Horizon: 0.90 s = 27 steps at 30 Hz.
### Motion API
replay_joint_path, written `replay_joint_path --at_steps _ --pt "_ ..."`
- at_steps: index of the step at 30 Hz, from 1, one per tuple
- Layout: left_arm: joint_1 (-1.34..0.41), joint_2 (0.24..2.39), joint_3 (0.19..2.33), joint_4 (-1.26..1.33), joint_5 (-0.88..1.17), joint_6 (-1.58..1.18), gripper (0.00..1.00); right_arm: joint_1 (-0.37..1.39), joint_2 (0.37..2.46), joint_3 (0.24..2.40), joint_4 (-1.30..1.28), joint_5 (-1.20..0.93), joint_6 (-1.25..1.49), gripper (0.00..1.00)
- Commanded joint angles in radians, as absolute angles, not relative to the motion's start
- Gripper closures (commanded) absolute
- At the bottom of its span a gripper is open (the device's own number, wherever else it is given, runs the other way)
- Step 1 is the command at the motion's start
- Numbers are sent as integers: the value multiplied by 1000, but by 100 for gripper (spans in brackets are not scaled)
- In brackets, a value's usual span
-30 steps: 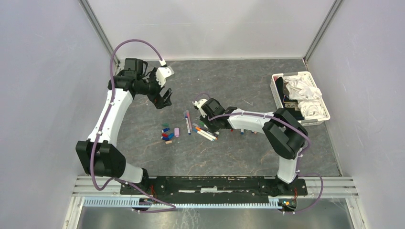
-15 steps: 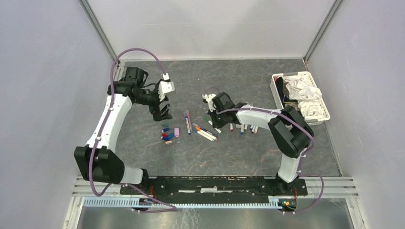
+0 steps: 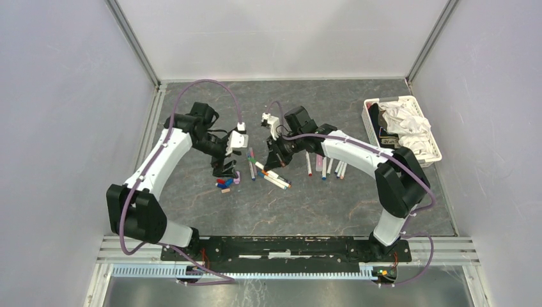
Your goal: Open the pen caps
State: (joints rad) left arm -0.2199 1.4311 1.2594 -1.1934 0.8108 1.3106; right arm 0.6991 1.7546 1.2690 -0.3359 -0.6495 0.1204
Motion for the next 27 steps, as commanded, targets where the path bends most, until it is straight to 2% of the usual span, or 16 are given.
replay_joint_path --at_steps 1,15,22,26,27 --pt "-273 1413 1221 -1133 780 1344 11 720 1764 1317 -374 -866 104 100" --pt "-334 1379 1156 -1050 724 1335 21 739 1837 1377 -393 -989 97 100" --pt "-355 1386 1147 -1088 717 1357 50 738 1857 1390 -350 -1026 134 100" --pt "-359 1392 1150 -1097 700 1358 62 738 1873 1396 -340 -1028 151 100" --pt "-361 1393 1151 -1097 696 1357 66 739 1878 1397 -338 -1029 155 98"
